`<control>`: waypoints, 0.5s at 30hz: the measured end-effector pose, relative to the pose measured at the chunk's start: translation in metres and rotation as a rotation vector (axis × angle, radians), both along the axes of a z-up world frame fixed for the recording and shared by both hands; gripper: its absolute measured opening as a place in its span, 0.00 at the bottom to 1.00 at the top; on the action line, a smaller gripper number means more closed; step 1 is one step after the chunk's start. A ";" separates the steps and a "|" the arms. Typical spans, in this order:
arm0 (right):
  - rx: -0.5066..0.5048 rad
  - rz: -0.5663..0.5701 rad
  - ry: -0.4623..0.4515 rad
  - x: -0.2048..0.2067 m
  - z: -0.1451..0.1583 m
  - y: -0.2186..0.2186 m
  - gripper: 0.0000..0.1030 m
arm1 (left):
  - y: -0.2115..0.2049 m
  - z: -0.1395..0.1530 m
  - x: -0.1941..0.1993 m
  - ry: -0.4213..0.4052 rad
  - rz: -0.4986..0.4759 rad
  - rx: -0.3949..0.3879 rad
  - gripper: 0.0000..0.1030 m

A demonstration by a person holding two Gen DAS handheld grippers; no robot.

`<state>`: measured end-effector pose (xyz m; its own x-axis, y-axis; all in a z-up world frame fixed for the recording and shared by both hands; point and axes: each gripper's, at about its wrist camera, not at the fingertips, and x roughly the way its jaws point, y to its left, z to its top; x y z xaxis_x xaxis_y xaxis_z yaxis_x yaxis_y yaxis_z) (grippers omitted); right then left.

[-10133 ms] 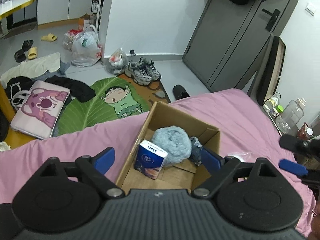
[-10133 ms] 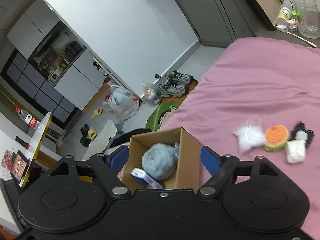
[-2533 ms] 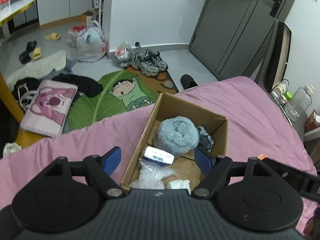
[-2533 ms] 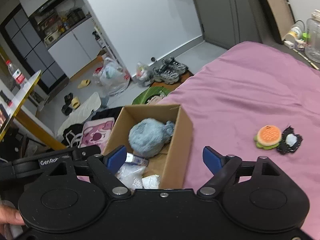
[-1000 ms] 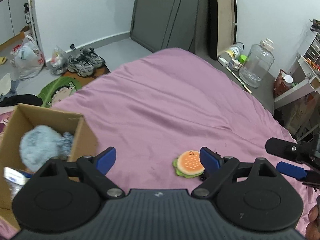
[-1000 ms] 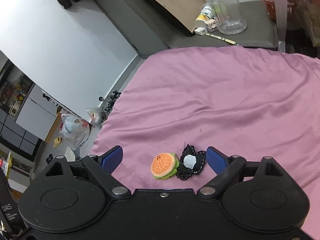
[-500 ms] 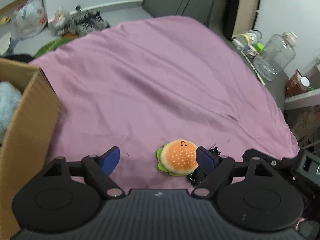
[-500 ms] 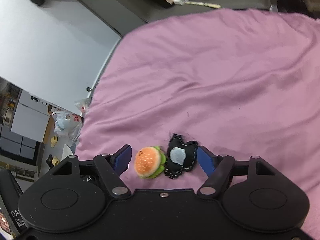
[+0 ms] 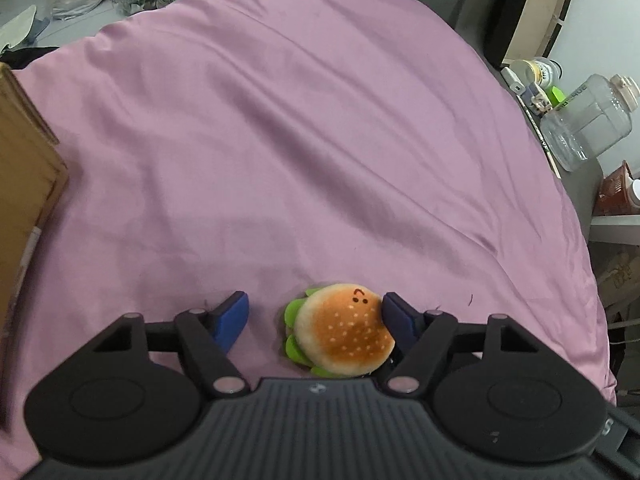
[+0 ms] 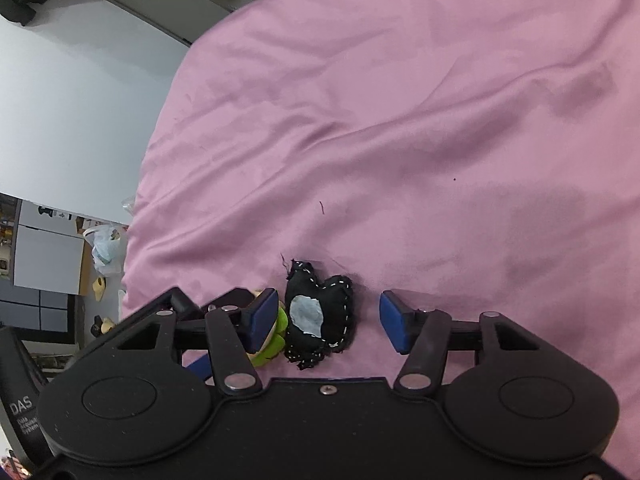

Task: Organize soft objects
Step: 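Grasp the burger plush with left gripper while right grasps the black heart plush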

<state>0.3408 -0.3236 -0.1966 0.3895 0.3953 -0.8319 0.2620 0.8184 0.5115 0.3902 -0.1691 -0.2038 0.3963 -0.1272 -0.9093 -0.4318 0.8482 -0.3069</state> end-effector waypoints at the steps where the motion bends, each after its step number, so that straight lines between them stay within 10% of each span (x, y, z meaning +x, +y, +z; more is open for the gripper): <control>1: 0.001 0.002 0.001 0.001 -0.001 0.000 0.54 | -0.002 -0.001 0.001 0.003 0.002 -0.002 0.71; 7: -0.015 0.042 0.007 0.002 -0.004 0.009 0.52 | -0.003 -0.001 0.001 0.003 0.008 -0.027 0.45; 15: -0.056 0.083 -0.010 0.000 -0.005 0.029 0.20 | 0.020 0.020 -0.019 -0.029 0.032 -0.011 0.44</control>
<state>0.3407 -0.2949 -0.2015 0.3659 0.3794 -0.8498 0.1871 0.8645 0.4665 0.3710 -0.1487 -0.1843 0.4264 -0.1244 -0.8959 -0.4494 0.8305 -0.3292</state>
